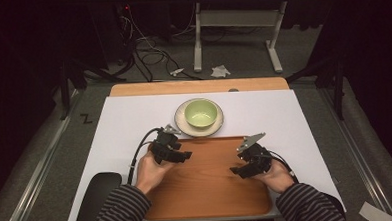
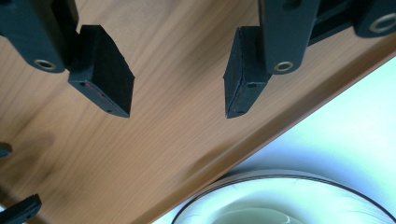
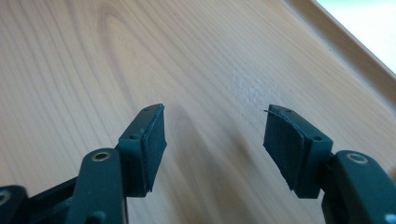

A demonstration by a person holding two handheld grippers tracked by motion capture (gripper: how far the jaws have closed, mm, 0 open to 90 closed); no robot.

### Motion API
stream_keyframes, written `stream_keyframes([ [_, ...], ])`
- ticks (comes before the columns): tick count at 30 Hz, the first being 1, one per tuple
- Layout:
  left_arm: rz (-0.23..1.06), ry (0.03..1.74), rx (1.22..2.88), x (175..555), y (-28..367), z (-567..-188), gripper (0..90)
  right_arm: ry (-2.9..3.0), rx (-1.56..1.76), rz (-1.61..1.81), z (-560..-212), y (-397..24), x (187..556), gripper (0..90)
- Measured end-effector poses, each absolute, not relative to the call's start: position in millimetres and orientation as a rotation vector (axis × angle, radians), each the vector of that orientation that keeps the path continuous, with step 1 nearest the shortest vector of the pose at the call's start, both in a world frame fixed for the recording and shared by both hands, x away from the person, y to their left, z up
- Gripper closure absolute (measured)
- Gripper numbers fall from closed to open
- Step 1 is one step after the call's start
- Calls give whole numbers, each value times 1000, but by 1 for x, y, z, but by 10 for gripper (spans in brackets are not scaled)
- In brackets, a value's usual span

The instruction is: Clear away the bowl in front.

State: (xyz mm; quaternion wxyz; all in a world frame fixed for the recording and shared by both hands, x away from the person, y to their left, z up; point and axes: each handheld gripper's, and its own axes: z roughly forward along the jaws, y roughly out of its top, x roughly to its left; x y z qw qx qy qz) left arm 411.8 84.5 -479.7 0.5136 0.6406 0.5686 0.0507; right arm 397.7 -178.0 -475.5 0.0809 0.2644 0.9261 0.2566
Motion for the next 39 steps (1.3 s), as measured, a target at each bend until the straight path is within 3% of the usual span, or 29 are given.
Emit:
stream_keyframes([
  [39, 96, 1329, 1499, 416, 87, -444, 404, 2776, 809, 769, -475, -179, 398, 404],
])
